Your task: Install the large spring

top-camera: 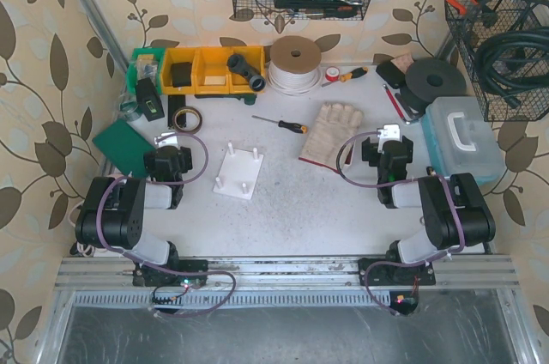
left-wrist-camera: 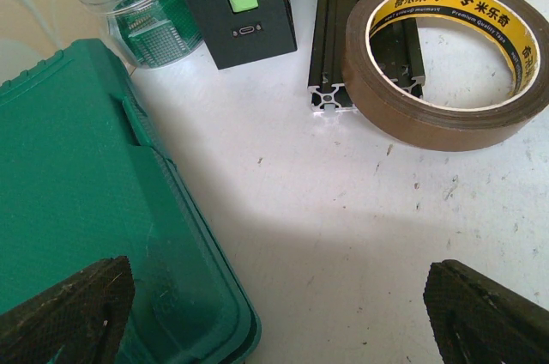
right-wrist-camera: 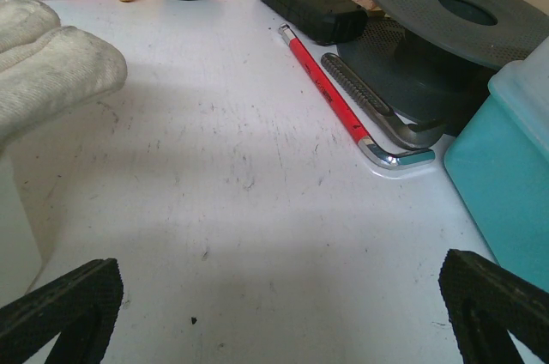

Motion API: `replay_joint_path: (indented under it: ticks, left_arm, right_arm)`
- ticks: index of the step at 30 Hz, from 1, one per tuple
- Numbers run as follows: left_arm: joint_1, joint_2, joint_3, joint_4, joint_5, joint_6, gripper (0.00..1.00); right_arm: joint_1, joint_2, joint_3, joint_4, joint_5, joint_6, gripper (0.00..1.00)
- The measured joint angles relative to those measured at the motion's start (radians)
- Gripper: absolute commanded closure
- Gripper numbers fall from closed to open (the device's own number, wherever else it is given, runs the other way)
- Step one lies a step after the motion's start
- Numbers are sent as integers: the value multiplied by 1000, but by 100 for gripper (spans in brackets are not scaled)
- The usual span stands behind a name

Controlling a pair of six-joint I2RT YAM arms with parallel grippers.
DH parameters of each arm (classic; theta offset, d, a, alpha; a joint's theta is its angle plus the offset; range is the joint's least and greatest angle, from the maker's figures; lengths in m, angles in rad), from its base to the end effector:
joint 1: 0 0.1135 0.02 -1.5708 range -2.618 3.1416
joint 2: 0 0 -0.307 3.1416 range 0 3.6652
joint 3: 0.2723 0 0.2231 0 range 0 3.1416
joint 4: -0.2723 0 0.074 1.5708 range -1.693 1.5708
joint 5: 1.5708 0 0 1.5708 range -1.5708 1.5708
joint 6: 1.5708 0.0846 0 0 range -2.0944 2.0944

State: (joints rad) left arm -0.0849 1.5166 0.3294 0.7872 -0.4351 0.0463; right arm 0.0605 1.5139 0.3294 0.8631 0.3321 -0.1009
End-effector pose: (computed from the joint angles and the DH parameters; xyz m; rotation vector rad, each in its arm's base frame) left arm 0.2803 0.0119 0.1846 -0.1559 1.9466 0.4023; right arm 0.2863 -0.0103 0.1949 0.0747 1.8868 -0.3414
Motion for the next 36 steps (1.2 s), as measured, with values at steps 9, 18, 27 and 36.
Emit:
replay_joint_path:
  ticks: [9,18,27,36]
  left_arm:
    - [0,0,0,0,0,0,6]
    - [0,0,0,0,0,0,6]
    - [-16,-30,-35,51,-15,6,6]
    - [-59,-43,-71,106,-37,26,6]
  right_arm:
    - [0,0,0,0,0,0,0]
    - [0,0,0,0,0,0,0]
    - [29,-2,0,22,1,-16,0]
    - [34,-17,-3,46,0,-31,0]
